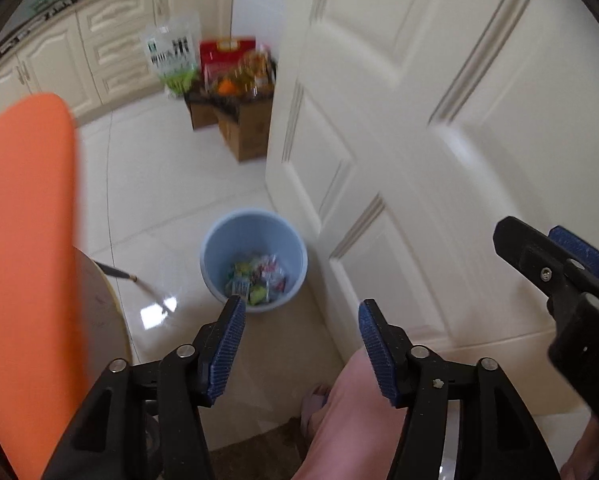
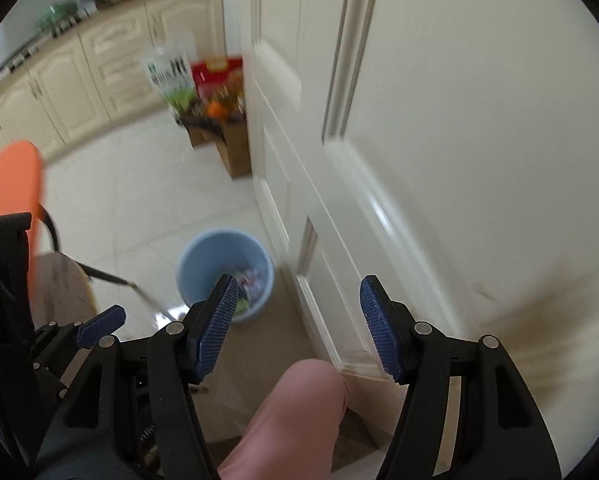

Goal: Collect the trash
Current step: 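Move both open tools back over the table toward the trash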

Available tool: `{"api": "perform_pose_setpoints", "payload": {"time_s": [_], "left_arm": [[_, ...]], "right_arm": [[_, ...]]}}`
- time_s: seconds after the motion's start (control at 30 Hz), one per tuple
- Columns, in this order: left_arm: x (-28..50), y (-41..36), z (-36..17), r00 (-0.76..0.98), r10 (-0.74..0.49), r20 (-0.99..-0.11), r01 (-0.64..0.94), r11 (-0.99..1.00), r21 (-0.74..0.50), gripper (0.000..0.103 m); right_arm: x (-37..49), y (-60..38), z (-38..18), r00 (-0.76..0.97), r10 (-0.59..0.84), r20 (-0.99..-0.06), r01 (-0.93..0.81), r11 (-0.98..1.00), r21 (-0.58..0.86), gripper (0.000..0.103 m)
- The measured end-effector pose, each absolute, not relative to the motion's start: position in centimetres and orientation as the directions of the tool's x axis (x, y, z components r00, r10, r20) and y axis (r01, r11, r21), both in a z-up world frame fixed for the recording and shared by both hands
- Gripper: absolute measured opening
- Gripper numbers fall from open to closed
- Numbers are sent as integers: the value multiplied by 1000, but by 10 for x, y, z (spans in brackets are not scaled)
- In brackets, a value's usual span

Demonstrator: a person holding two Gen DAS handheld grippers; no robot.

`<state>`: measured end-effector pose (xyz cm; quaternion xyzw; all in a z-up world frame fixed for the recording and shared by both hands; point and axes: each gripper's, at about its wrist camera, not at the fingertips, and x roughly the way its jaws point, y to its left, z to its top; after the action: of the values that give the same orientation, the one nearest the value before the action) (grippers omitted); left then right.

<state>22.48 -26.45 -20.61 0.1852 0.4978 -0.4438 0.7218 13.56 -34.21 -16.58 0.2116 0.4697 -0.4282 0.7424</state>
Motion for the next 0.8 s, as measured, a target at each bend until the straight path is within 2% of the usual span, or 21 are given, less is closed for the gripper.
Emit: {"api": "perform_pose_setpoints", "payload": {"time_s": [0.03, 0.17, 0.23, 0.33, 0.53, 0.8], "left_arm": [[226, -251, -194, 125, -471, -874, 821, 544, -176, 63], [245, -187, -147, 213, -517, -829, 774, 607, -180, 66], [261, -151, -130, 252, -534, -807, 728, 654, -205, 71], [284, -98, -111, 335, -514, -790, 667, 721, -187, 71], [323, -16, -89, 471, -419, -777, 530, 838, -131, 74], [374, 55, -90, 462, -332, -822, 392, 908, -146, 74]], "right_arm": [[136, -338, -156, 208, -448, -870, 836, 543, -80, 61], [151, -320, -112, 314, -470, -825, 813, 582, -22, 62], [168, -308, -97, 362, -467, -806, 787, 617, -4, 63], [199, -291, -86, 423, -438, -793, 740, 672, 23, 65], [280, -258, -87, 511, -322, -797, 619, 781, 81, 68], [378, -204, -115, 537, -149, -831, 438, 890, 124, 68]]}}
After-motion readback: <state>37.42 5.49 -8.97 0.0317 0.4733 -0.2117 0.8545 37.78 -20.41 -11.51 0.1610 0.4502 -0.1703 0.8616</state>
